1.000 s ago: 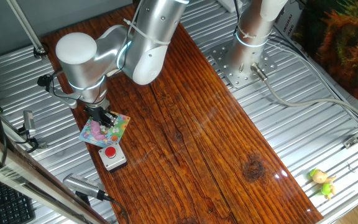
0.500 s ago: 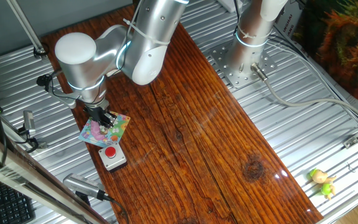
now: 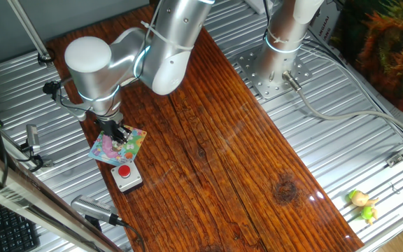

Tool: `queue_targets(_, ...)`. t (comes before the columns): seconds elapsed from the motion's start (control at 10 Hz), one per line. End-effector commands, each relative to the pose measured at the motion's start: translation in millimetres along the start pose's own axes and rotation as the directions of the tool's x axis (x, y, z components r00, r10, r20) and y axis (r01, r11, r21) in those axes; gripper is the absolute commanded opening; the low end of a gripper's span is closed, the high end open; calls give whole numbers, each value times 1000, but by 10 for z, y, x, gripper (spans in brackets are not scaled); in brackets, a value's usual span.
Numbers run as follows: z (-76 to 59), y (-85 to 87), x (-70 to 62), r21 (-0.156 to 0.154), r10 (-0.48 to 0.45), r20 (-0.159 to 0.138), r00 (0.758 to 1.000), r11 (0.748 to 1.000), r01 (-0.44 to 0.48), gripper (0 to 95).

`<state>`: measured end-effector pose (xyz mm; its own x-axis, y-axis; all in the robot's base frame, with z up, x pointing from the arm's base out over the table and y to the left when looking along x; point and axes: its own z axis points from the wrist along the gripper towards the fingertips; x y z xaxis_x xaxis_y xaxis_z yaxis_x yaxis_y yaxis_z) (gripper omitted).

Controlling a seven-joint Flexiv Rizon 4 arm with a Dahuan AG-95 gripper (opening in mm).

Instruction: Assemble one piece of a puzzle

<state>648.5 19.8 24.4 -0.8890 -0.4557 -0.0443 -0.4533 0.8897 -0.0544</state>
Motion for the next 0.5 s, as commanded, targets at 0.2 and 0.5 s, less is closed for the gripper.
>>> queue_targets(0.2,-76,-150,60,0,27,12,1000,1000,-27,0)
queue_targets(0.5,-172,-281,75,2,69,20,997,998,-69,0)
